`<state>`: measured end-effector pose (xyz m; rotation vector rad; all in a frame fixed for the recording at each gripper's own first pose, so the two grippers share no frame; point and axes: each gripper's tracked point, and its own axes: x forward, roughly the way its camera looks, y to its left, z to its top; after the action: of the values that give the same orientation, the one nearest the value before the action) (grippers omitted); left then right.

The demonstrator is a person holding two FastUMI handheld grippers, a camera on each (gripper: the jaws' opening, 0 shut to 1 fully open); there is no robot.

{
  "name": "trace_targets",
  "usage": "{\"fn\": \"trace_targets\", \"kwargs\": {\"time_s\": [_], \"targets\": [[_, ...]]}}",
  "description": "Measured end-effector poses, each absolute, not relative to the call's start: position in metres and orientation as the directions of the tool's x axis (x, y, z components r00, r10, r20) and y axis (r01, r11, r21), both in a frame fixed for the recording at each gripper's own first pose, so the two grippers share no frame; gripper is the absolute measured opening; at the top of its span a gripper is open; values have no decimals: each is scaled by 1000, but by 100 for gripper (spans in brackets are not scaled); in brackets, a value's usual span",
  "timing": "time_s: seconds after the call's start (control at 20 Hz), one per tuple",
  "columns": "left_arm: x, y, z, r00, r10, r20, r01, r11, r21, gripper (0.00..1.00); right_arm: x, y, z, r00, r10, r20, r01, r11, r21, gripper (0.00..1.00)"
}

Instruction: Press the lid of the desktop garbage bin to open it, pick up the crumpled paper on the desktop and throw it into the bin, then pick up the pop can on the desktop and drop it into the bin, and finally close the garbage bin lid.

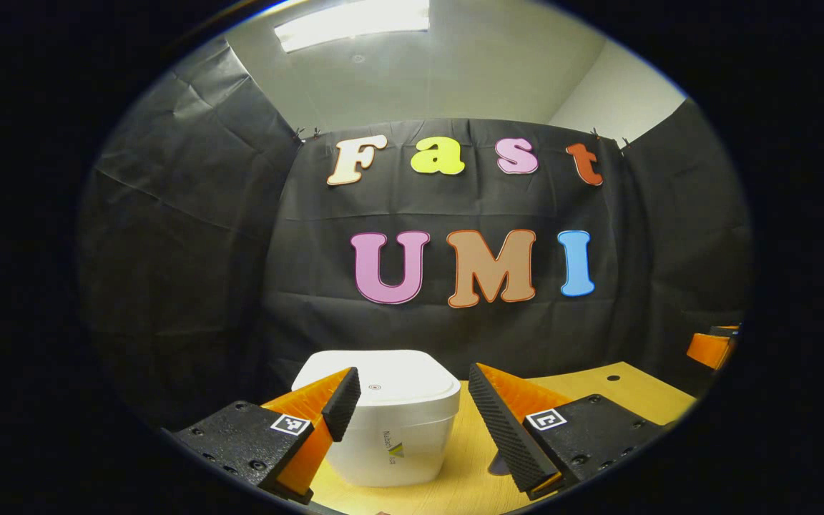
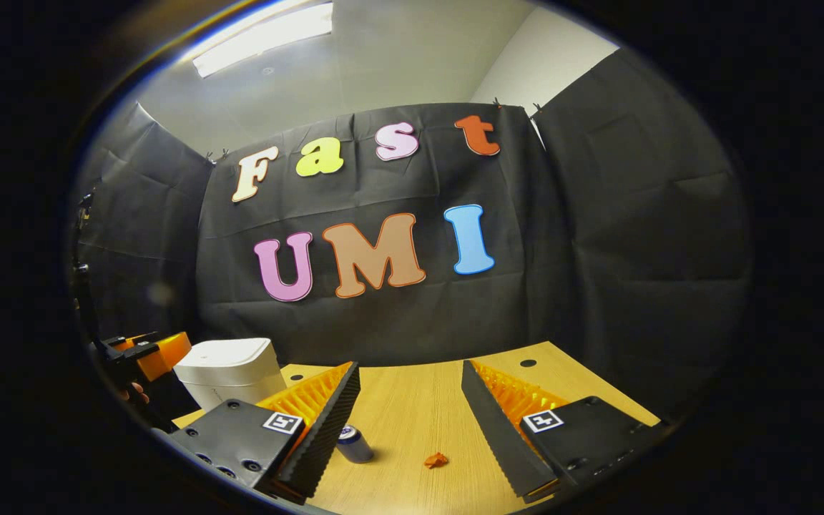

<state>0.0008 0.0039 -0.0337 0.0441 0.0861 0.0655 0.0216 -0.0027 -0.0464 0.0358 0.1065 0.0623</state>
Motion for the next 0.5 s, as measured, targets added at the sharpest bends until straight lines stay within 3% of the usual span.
{"fn": "trace_targets", "kwargs": {"time_s": [0.5], "targets": [[-3, 4, -31, 995, 59, -86, -54, 996, 64, 93, 22, -3, -44, 992, 72, -107, -70, 997, 19, 95]]}}
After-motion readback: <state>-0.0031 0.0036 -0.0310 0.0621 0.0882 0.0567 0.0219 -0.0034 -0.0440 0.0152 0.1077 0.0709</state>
